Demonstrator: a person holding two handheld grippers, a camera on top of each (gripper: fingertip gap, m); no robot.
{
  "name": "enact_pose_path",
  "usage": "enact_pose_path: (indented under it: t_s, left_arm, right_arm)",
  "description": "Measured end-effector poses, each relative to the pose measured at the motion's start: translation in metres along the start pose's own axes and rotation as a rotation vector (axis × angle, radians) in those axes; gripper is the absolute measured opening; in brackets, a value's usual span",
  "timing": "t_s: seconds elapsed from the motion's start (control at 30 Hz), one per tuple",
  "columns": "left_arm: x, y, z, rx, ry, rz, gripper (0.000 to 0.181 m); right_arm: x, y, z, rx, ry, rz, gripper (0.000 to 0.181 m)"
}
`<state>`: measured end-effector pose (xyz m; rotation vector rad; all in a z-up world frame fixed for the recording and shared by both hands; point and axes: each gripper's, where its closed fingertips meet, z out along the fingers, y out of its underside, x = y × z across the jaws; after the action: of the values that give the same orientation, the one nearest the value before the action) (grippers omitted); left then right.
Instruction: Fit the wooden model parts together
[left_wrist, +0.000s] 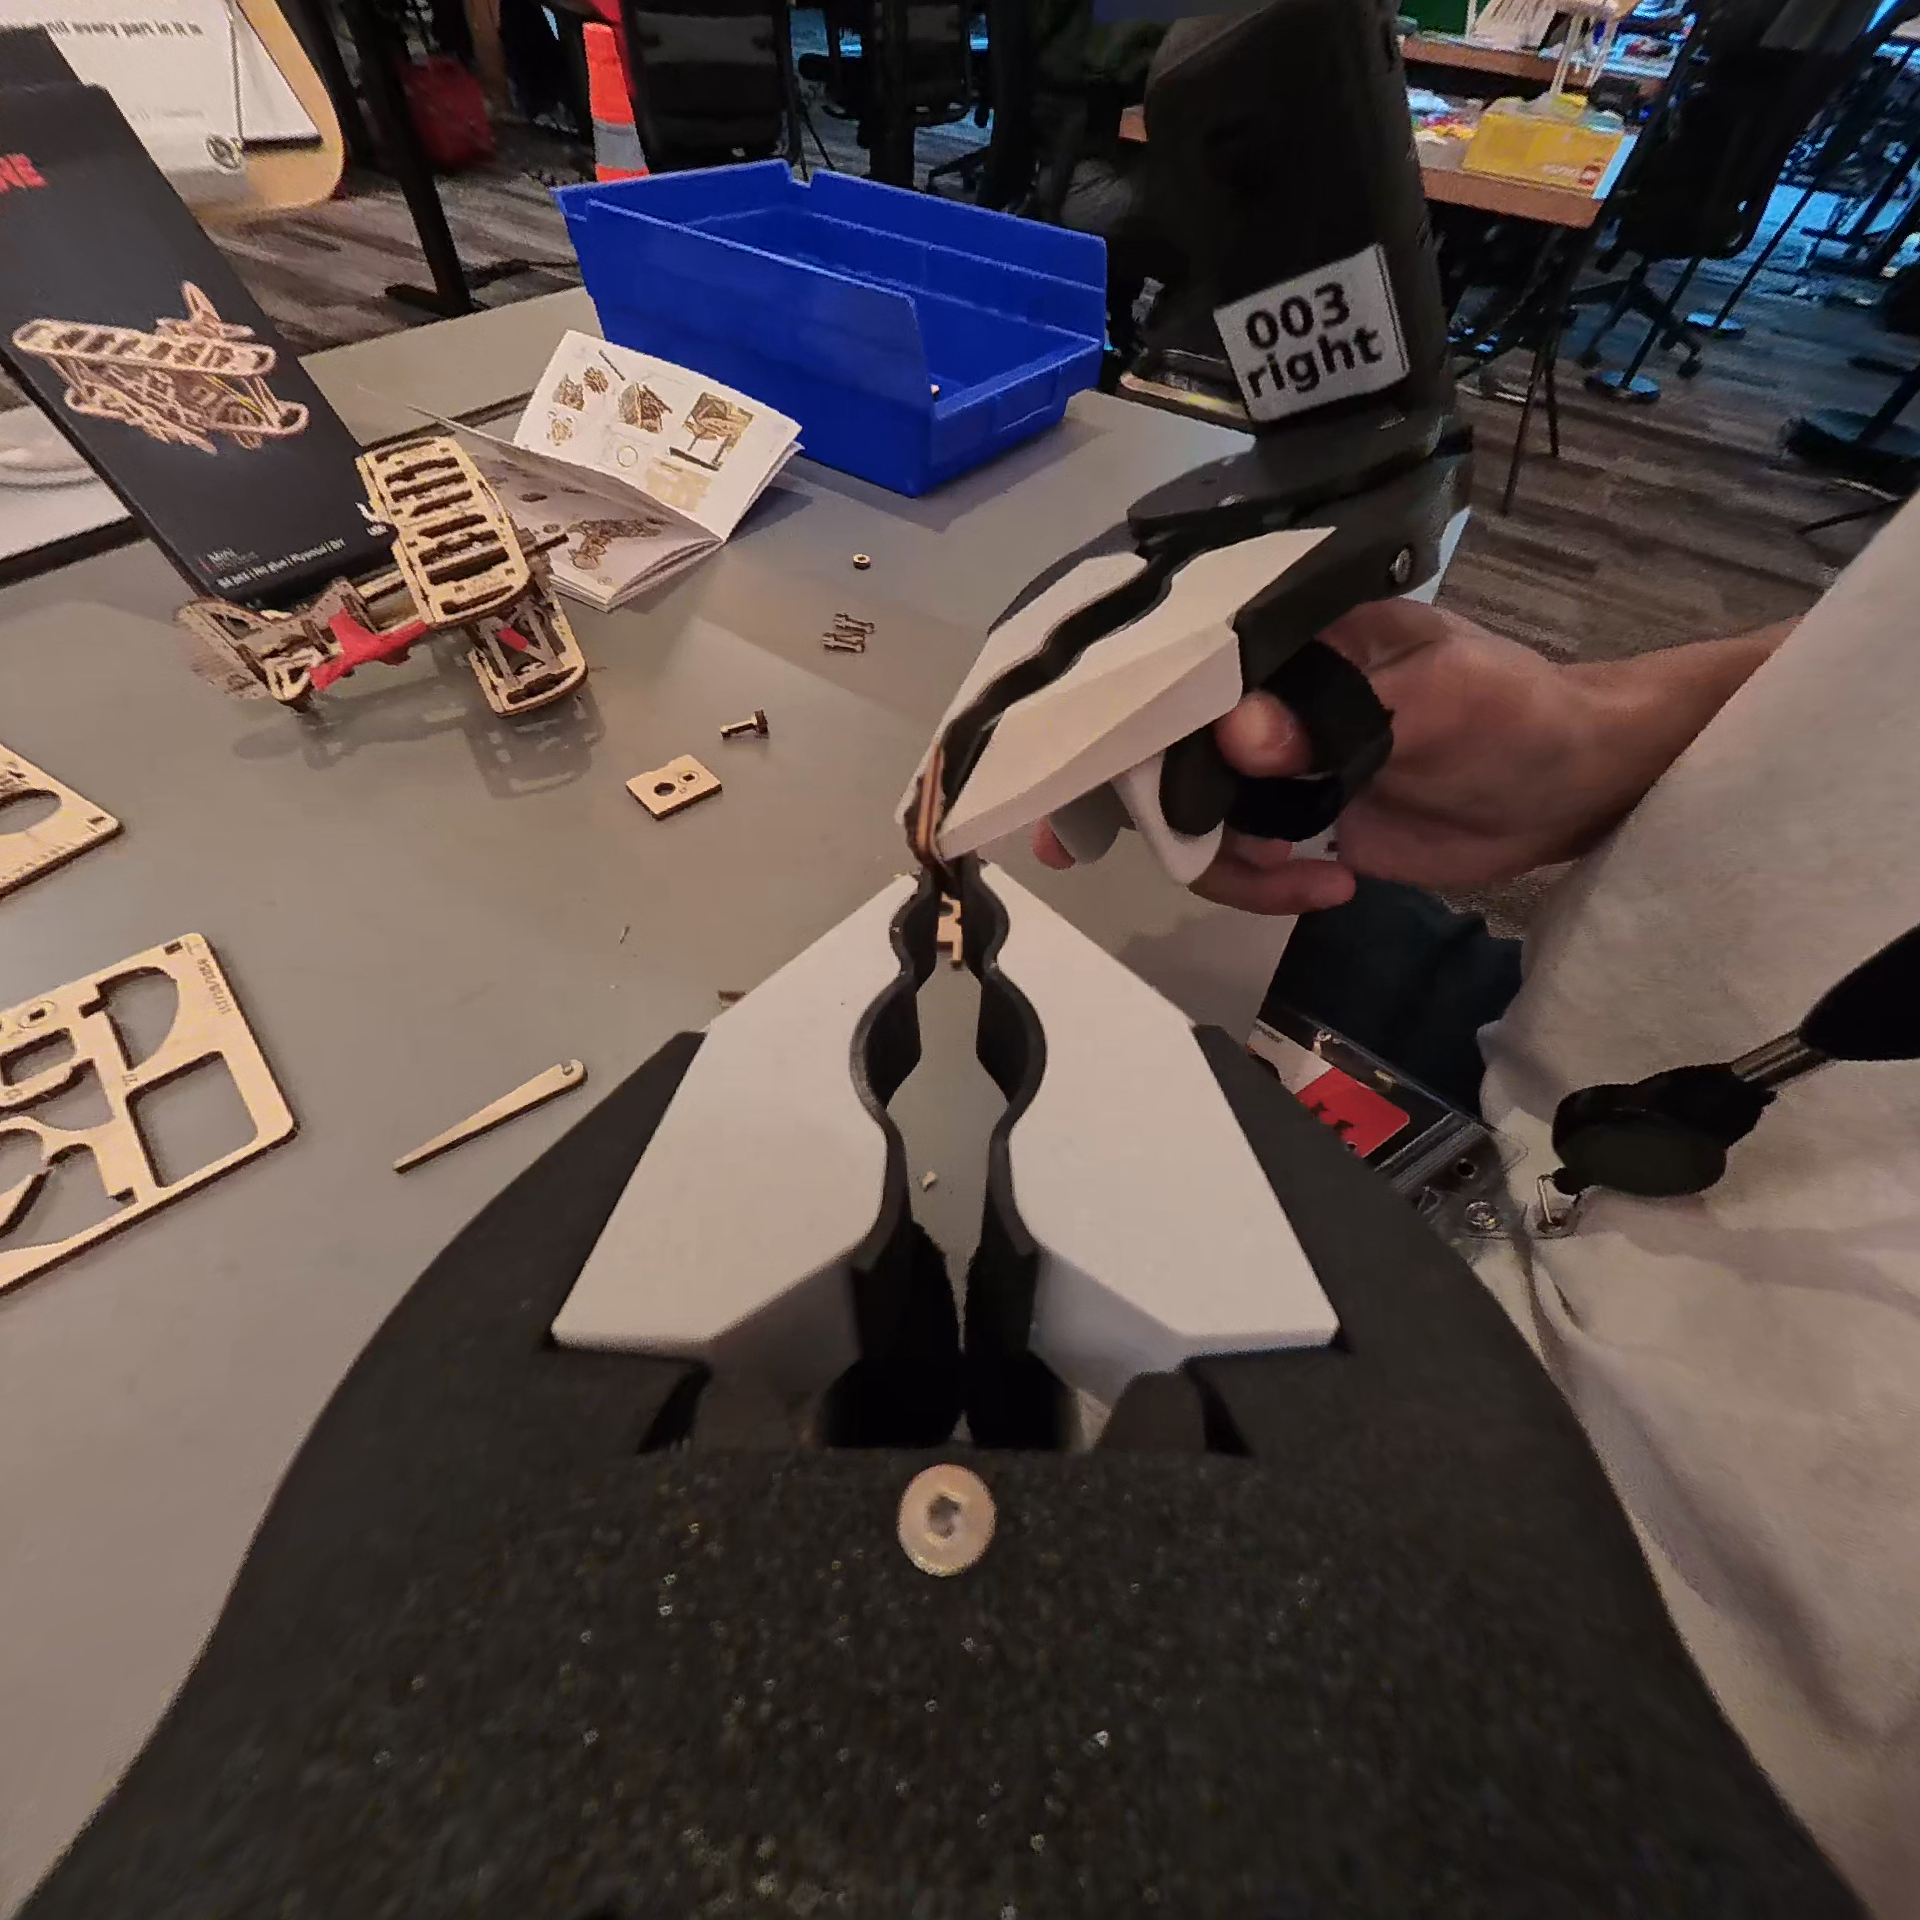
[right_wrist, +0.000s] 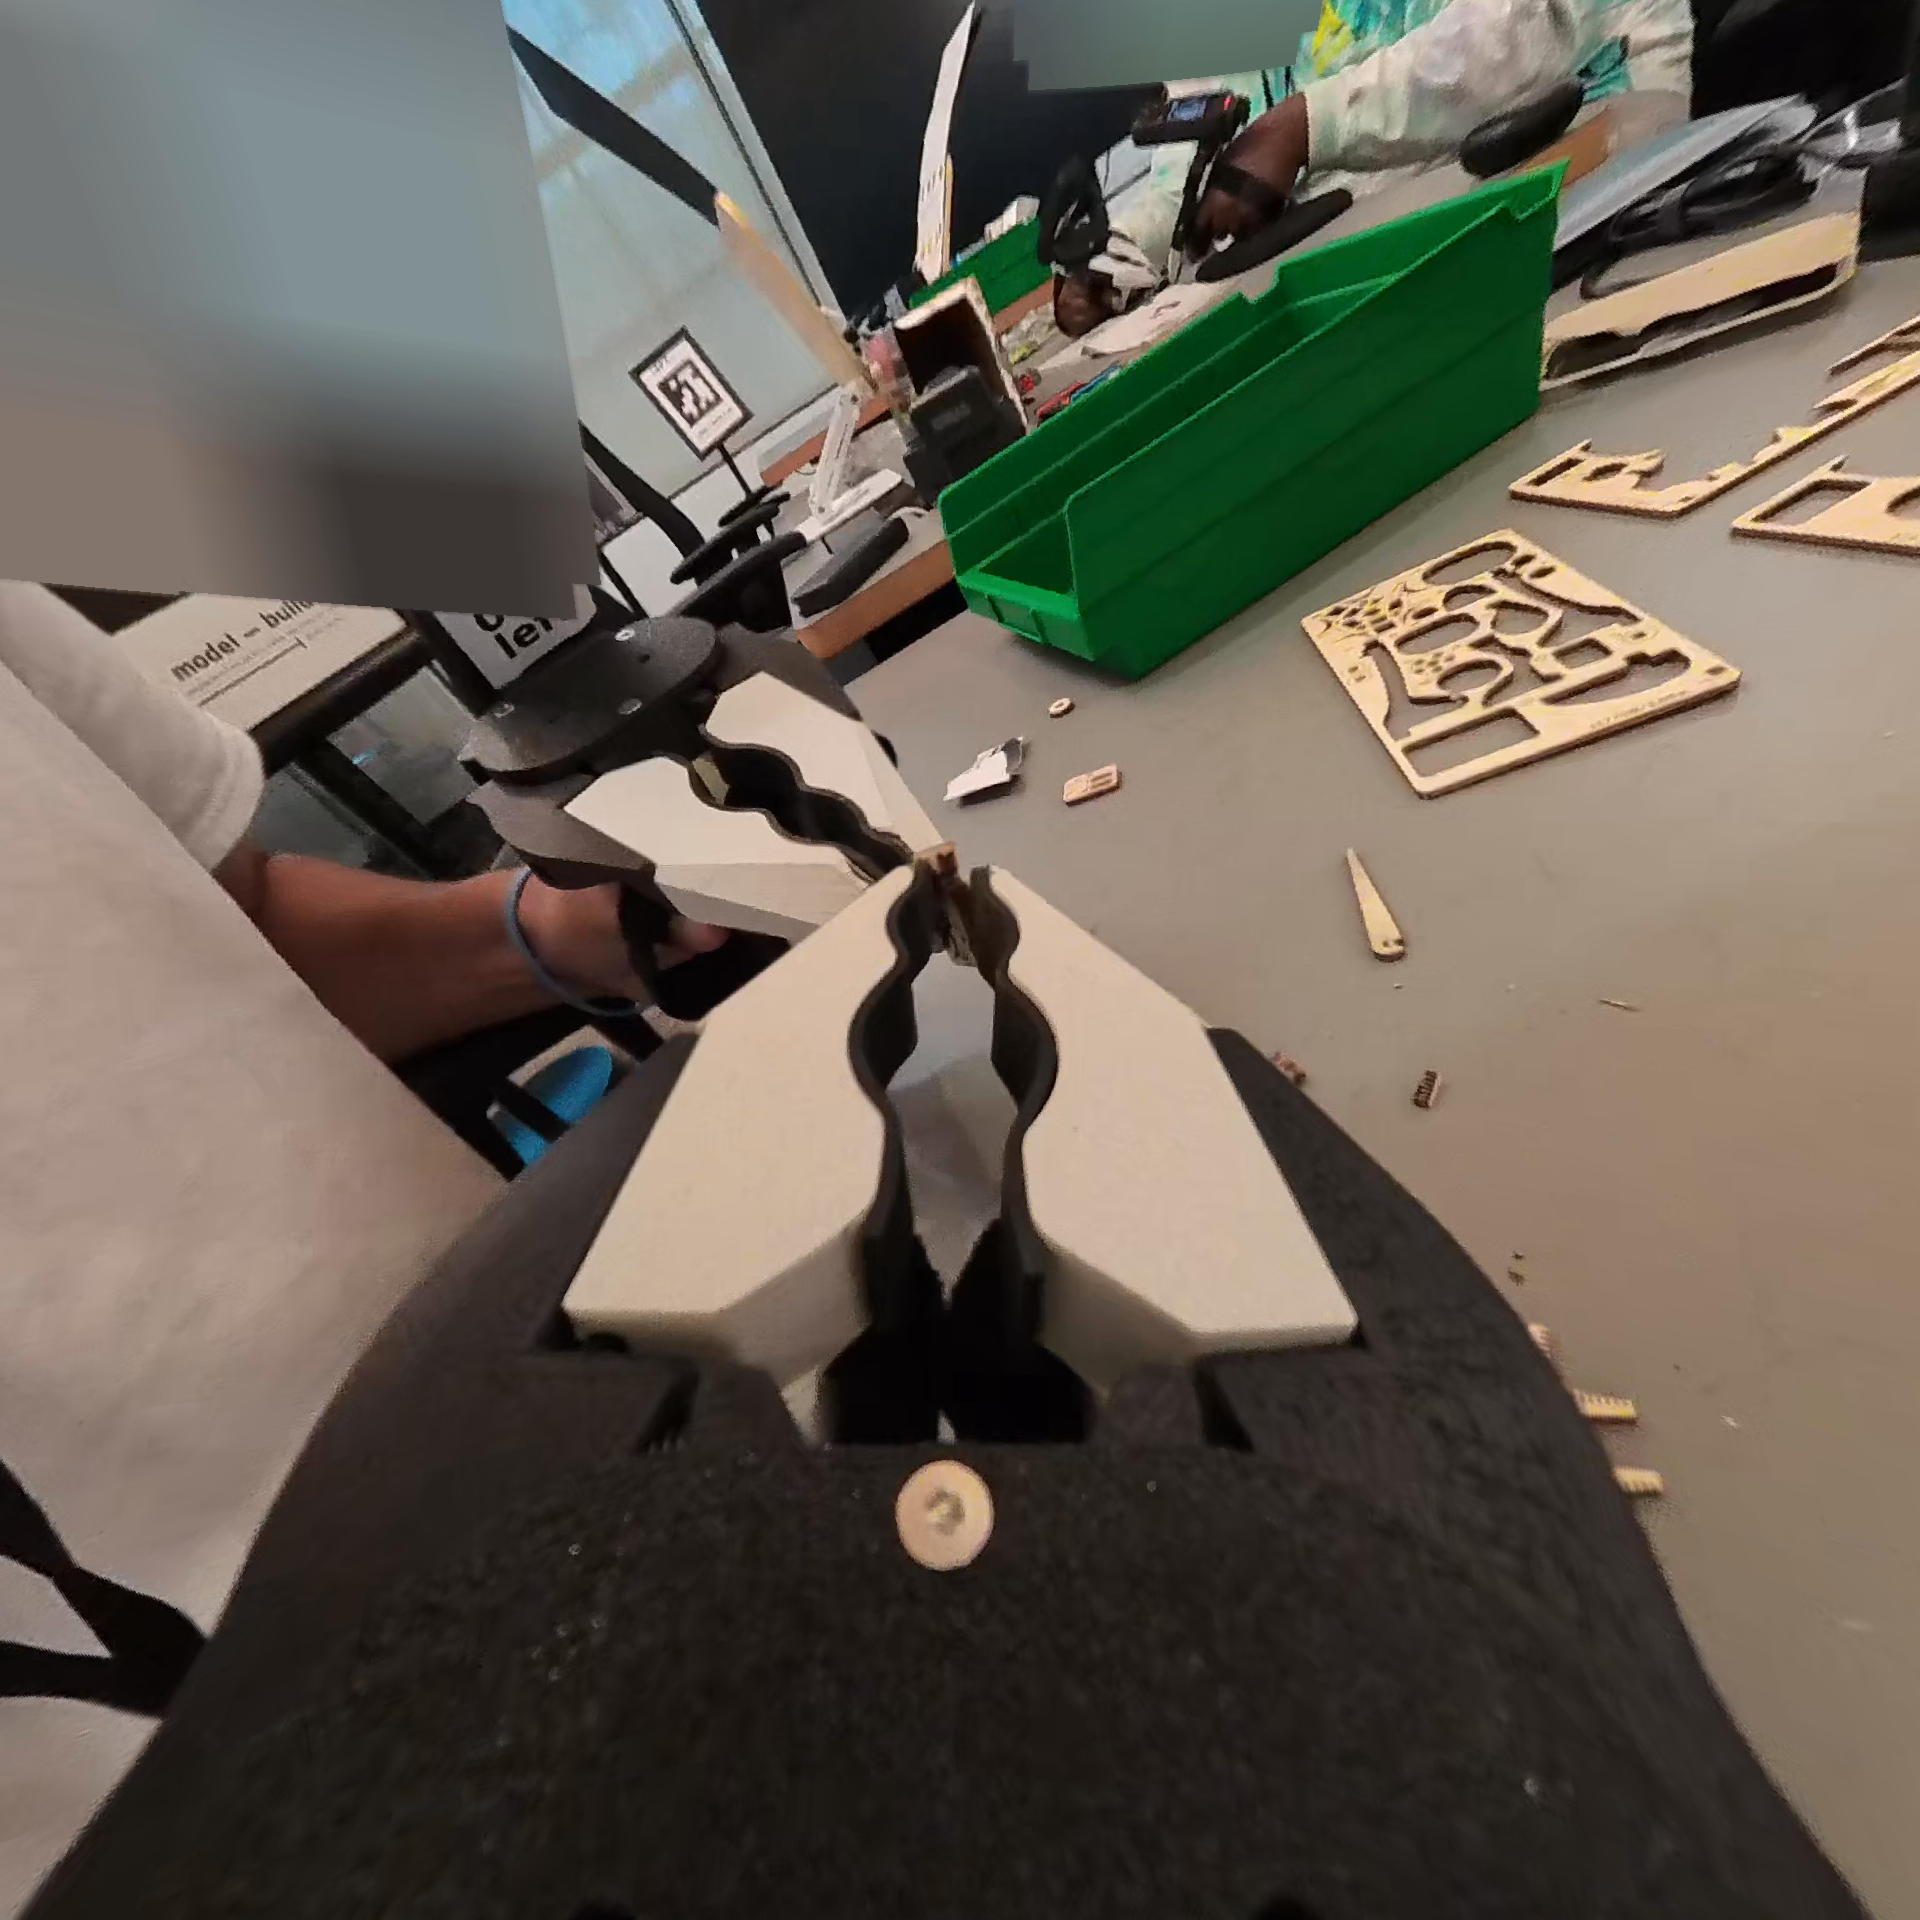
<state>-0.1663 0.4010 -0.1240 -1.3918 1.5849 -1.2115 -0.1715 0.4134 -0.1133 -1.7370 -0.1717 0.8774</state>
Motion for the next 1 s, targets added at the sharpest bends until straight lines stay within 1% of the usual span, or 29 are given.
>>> enact_pose_path:
  t_s: [0.17, 0.3, 0.4, 0.47, 0.53, 0.57, 0.63, 0.67, 0.73, 0.8, 0.83, 0.93, 1.0]
  left_arm:
    - [0.004, 0.0, 0.0, -0.003, -0.023, 0.042, 0.002]
    - [0.005, -0.001, 0.0, 0.001, -0.028, 0.049, 0.001]
    - [0.003, -0.002, 0.0, 0.007, -0.03, 0.055, 0.001]
    - [0.0, 0.0, 0.001, 0.002, -0.008, 0.028, 0.003]
    - [0.0, -0.008, -0.002, 0.046, 0.039, -0.02, 0.003]
    - [-0.001, -0.007, -0.002, 0.035, 0.054, -0.061, 0.002]
    - [-0.004, 0.003, 0.0, -0.003, 0.079, -0.142, 0.018]
    - [-0.004, 0.006, -0.001, -0.014, 0.105, -0.178, 0.02]
    - [-0.003, 0.004, -0.003, 0.002, 0.139, -0.21, 0.017]
    - [0.0, 0.0, -0.005, 0.006, 0.161, -0.191, 0.01]
    - [0.001, 0.002, -0.004, -0.009, 0.165, -0.173, 0.006]
    - [0.008, 0.006, -0.004, -0.03, 0.191, -0.167, 0.002]
    - [0.01, 0.007, -0.004, -0.031, 0.206, -0.173, 0.002]
  right_arm:
    - [-0.002, 0.002, 0.0, -0.003, -0.004, 0.027, 0.004]
    - [-0.002, 0.002, 0.0, -0.017, 0.028, -0.033, 0.003]
    - [-0.001, 0.001, 0.0, 0.005, 0.011, 0.012, 0.003]
    - [0.001, 0.002, 0.001, -0.003, -0.038, 0.074, 0.004]
    - [-0.003, -0.007, -0.001, 0.032, -0.161, 0.159, 0.002]
    - [0.002, -0.004, -0.002, 0.001, -0.169, 0.192, 0.002]
    - [0.007, 0.006, -0.004, -0.063, -0.181, 0.193, 0.002]
    - [0.007, 0.011, -0.004, -0.096, -0.192, 0.185, 0.002]
    - [0.001, 0.013, -0.004, -0.123, -0.22, 0.145, 0.002]
    - [0.002, 0.016, -0.003, -0.154, -0.188, 0.084, 0.002]
    - [-0.001, 0.017, -0.004, -0.161, -0.199, 0.067, 0.002]
    - [-0.005, 0.017, -0.004, -0.168, -0.212, 0.066, 0.002]
    - [-0.007, 0.018, -0.005, -0.174, -0.221, 0.062, 0.002]
